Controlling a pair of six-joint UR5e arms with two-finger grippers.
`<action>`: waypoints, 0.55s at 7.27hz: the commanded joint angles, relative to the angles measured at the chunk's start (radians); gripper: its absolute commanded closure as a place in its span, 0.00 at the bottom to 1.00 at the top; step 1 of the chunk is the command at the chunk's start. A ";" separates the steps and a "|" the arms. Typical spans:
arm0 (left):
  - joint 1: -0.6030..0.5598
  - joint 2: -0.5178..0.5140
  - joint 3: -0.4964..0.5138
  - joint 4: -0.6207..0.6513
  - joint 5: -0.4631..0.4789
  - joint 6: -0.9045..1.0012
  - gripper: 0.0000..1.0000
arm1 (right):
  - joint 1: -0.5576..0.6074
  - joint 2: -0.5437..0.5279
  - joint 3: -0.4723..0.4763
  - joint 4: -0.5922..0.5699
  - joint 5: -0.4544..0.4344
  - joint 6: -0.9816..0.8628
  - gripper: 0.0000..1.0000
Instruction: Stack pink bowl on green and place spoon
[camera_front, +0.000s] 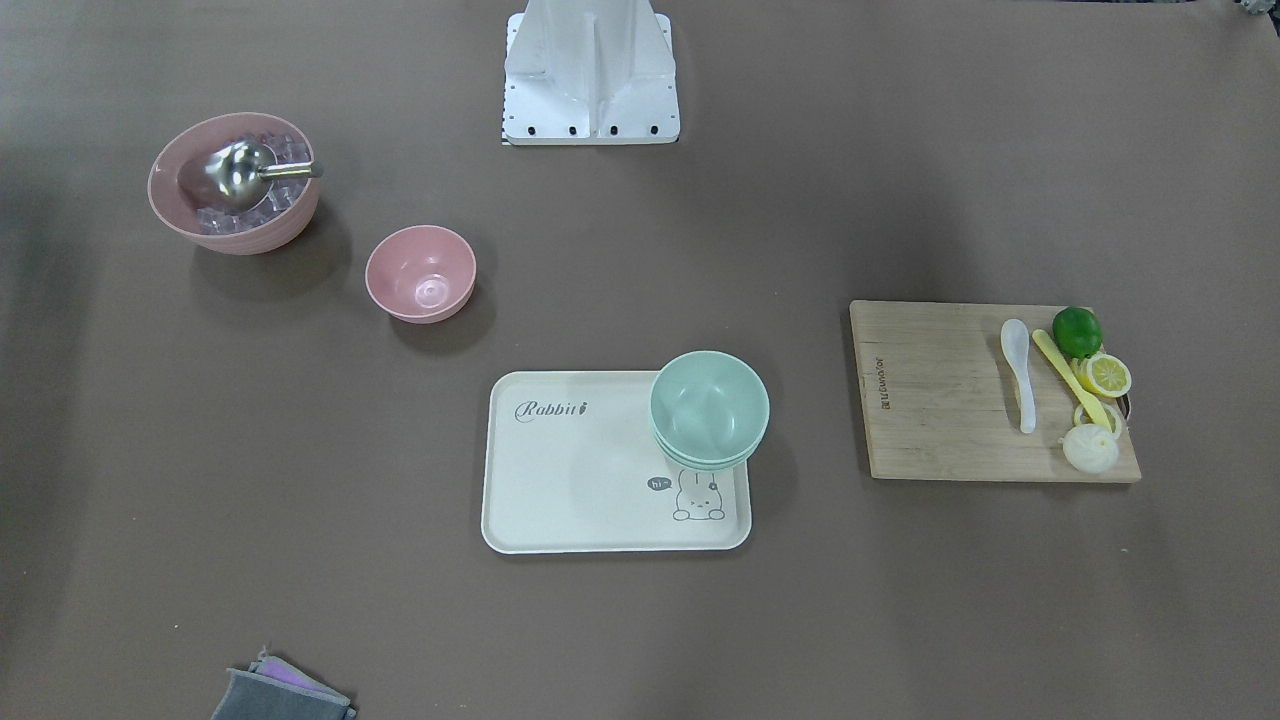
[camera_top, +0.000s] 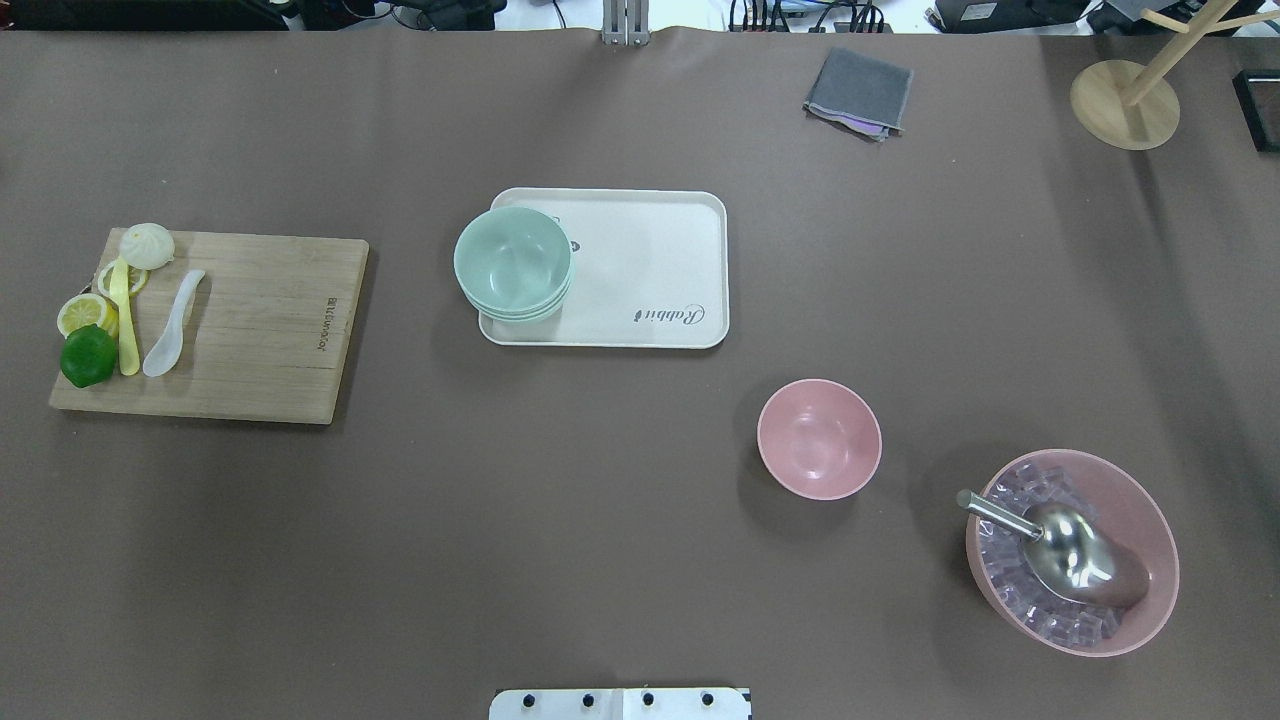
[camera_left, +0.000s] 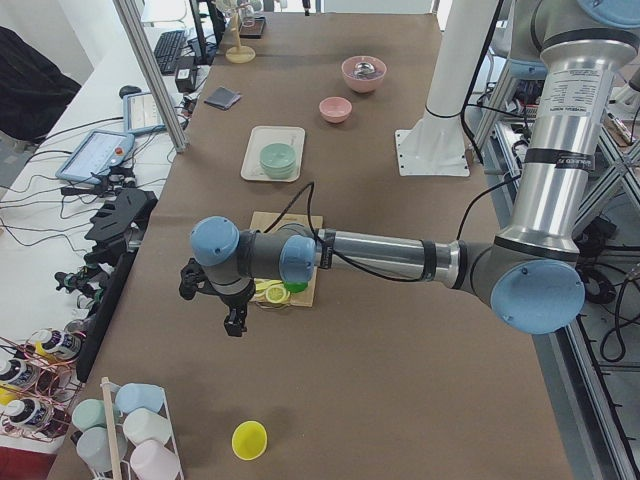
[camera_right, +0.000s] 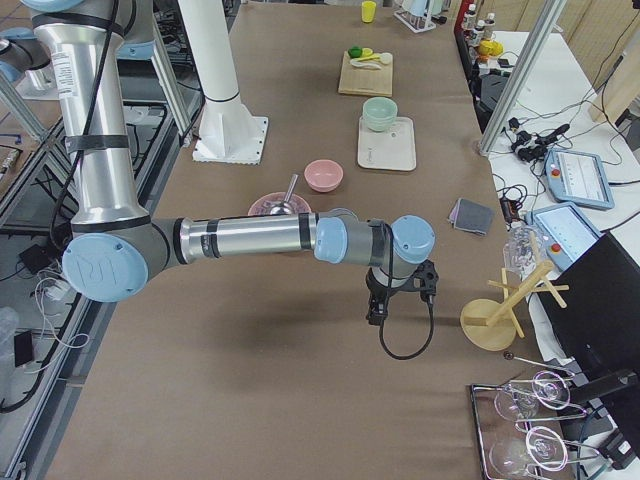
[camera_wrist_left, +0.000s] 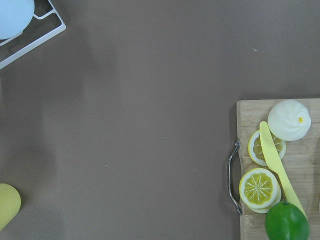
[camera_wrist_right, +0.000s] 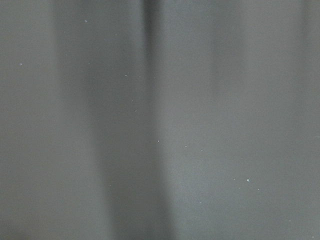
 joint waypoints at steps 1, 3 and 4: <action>-0.001 0.020 -0.014 -0.001 0.000 0.003 0.01 | 0.001 0.000 0.002 -0.001 0.000 0.000 0.00; -0.001 0.026 -0.016 -0.001 0.000 0.000 0.01 | 0.001 0.000 0.000 -0.001 0.000 0.002 0.00; 0.000 0.024 -0.016 -0.001 0.000 0.000 0.01 | 0.001 0.000 0.000 -0.001 0.003 0.000 0.00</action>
